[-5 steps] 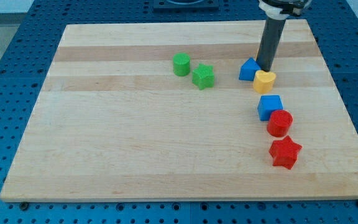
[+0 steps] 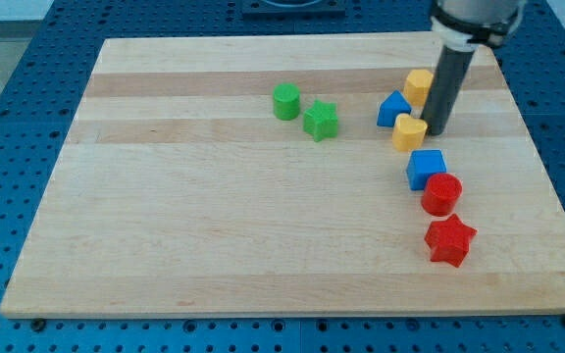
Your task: Slide the red star to the center
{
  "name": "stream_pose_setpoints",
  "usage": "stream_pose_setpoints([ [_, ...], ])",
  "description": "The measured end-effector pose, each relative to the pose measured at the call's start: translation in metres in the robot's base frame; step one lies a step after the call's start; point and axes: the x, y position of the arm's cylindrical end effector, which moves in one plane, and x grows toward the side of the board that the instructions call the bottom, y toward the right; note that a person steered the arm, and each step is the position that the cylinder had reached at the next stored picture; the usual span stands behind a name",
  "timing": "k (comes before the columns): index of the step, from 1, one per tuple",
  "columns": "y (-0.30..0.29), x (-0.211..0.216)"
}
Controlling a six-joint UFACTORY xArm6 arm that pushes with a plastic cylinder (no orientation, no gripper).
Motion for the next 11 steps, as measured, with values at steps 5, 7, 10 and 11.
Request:
stream_pose_setpoints([
  [5, 0.03, 0.037],
  [7, -0.002, 0.043],
  [10, -0.045, 0.054],
  [11, -0.063, 0.064],
])
